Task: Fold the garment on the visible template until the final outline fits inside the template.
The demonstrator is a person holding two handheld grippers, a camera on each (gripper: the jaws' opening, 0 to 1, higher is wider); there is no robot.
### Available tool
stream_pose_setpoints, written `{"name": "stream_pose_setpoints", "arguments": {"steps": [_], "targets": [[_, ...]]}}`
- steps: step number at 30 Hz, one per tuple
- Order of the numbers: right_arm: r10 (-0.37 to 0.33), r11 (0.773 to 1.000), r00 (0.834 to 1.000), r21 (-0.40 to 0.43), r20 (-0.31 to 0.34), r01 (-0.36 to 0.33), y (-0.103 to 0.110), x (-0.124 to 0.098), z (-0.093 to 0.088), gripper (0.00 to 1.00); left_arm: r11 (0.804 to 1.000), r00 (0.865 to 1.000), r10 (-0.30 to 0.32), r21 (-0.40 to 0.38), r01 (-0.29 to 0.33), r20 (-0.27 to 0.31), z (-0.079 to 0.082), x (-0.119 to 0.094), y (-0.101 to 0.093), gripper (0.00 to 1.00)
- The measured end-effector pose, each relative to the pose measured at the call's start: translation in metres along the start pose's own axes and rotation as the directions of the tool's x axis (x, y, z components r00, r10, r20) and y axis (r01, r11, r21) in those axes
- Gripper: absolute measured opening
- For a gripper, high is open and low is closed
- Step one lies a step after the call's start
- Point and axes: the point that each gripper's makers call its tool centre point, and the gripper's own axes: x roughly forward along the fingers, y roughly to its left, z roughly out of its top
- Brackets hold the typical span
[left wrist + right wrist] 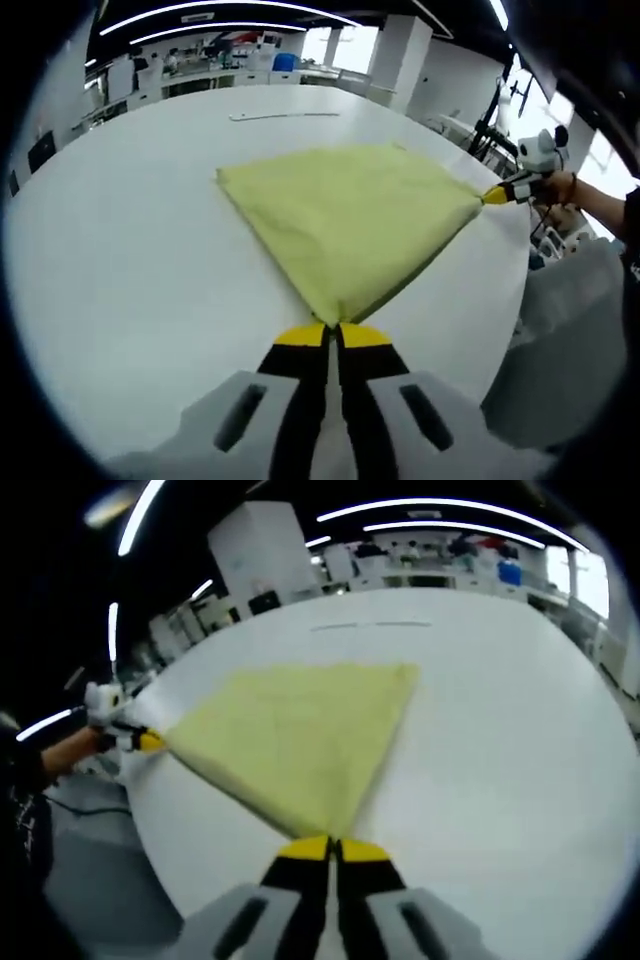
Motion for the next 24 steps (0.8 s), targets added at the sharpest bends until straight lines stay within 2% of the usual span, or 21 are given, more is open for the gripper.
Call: {"name": "stream_pose_setpoints", "arguments": {"steps": [3,7,16,20,24], "targets": [[0.001,1.0,1.0,-0.006,-0.006,-0.001,0.003,0.0,-0.003,0.0,0.999,0.999,0.029,-0.024,-0.029,-0.019,-0.006,-0.001,0.003,0.0],[-0.016,1.0,1.0,-0.012,-0.014,0.016,0.003,0.002,-0.006,0.0,0.998,1.0,0.023,-0.055,-0.024,-0.008,-0.007,-0.001,0.001,0.0],[-0.044,0.999,0.999,0.03,-0.009,0.044,-0.001,0.002,-0.007,0.0,0.998,0.999,0.038,-0.044,-0.039,-0.033,-0.012,-0.002,0.002,0.0],[-0.066,0.997,0.998,0.049,0.009,0.065,-0.004,0.0,-0.004,0.05,0.998,0.998,0.053,-0.04,-0.054,-0.033,-0.013,-0.003,0.002,0.0],[-0.086,0.994,0.996,0.065,0.026,0.084,-0.006,-0.002,-0.001,0.17,0.995,0.998,0.067,-0.071,-0.068,-0.008,-0.006,-0.007,0.003,0.24]]}}
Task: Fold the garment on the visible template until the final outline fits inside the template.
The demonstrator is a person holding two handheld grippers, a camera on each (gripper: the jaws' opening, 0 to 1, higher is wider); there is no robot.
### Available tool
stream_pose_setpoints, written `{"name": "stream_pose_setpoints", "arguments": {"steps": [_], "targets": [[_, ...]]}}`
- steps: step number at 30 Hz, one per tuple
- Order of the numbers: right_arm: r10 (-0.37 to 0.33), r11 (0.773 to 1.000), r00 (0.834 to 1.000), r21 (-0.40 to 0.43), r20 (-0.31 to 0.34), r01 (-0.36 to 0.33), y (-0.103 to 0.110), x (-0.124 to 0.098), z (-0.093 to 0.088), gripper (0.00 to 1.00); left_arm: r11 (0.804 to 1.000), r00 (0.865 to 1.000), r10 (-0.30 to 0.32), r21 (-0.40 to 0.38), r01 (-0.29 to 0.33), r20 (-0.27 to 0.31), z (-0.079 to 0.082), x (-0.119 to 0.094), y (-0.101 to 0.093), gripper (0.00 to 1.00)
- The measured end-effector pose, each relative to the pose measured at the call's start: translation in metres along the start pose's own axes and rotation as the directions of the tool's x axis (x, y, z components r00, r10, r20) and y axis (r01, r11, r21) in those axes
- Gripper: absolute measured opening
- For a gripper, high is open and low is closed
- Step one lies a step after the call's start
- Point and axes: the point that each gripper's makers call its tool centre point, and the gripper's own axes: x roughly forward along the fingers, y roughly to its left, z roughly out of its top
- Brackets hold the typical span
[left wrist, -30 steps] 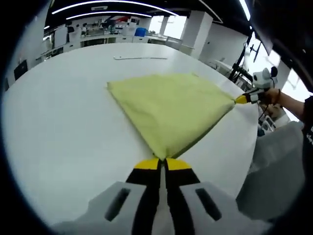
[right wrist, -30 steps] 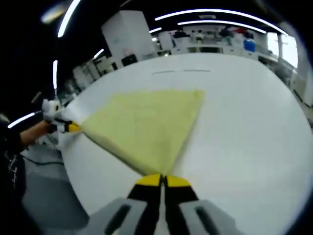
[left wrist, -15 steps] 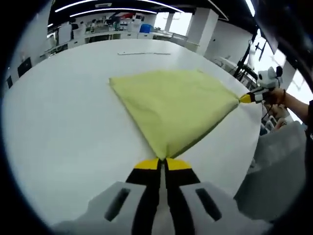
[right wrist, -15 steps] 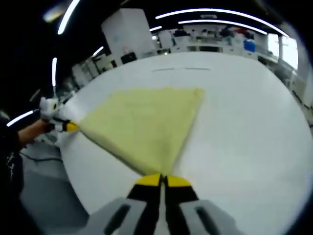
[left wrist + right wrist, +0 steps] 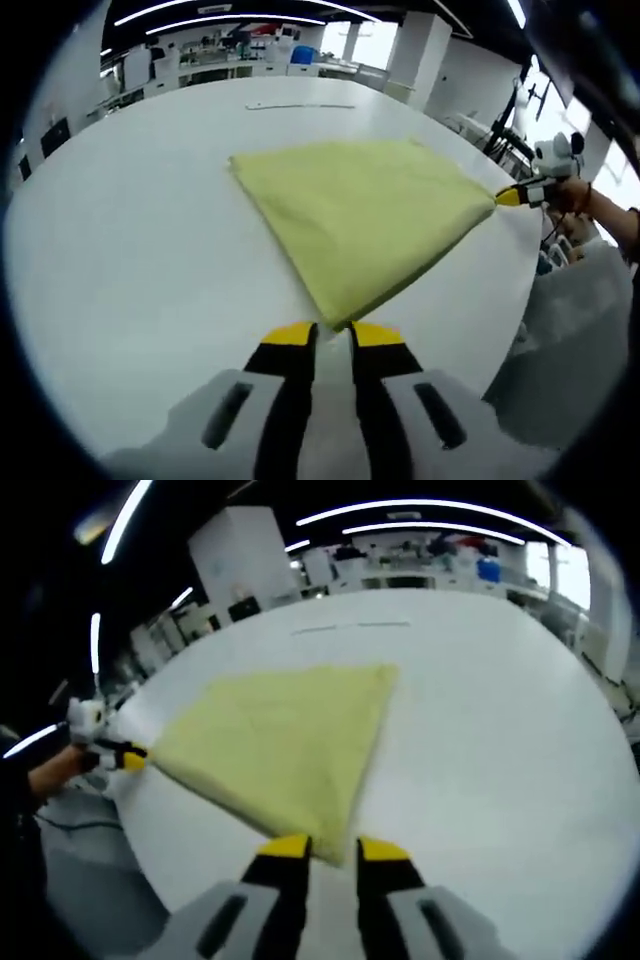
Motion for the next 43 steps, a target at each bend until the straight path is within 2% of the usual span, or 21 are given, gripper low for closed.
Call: {"name": "stream_pose_setpoints", "arguments": {"steps": [5,10,13,17,22,26,30,34,36,43], "targets": [[-0.016,1.0,1.0,-0.002,0.021,0.016,0.001,-0.004,0.006,0.35,1.0,0.999,0.006,-0.002,-0.006,0.041,0.009,-0.003,0.002,0.33],[-0.029,0.999,0.999,-0.036,0.034,0.03,0.009,-0.01,0.016,0.59,1.0,0.997,0.013,-0.006,-0.013,0.071,0.021,-0.01,-0.001,0.46],[-0.021,0.999,0.999,-0.04,0.042,0.022,0.011,-0.013,0.02,0.65,0.999,0.997,0.023,0.023,-0.025,0.078,0.027,-0.014,-0.003,0.54],[-0.002,0.998,0.998,-0.059,0.064,0.006,0.026,-0.022,0.034,0.71,0.999,0.996,0.028,0.043,-0.032,0.09,0.036,-0.024,-0.008,0.65],[0.017,0.997,0.993,-0.082,0.118,-0.007,0.044,-0.039,0.056,0.85,0.999,0.993,0.018,0.049,-0.024,0.117,0.048,-0.038,-0.02,0.72],[0.039,0.995,0.987,-0.099,0.157,-0.023,0.059,-0.057,0.068,0.92,0.999,0.989,0.02,0.047,-0.027,0.144,0.053,-0.047,-0.023,0.8],[0.048,0.993,0.983,-0.118,0.176,-0.028,0.073,-0.073,0.07,0.99,0.998,0.987,0.04,0.036,-0.046,0.155,0.049,-0.057,-0.02,0.9],[0.052,0.992,0.981,-0.123,0.189,-0.029,0.079,-0.087,0.068,0.99,0.998,0.985,0.054,0.026,-0.059,0.163,0.043,-0.069,-0.024,0.94],[0.045,0.993,0.979,-0.115,0.199,-0.022,0.081,-0.094,0.066,0.99,0.996,0.984,0.065,0.045,-0.074,0.165,0.041,-0.071,-0.022,0.98],[-0.005,0.989,0.975,-0.141,0.223,0.038,0.078,-0.112,0.058,0.99,0.994,0.984,0.073,0.07,-0.085,0.166,0.037,-0.08,-0.028,0.99]]}}
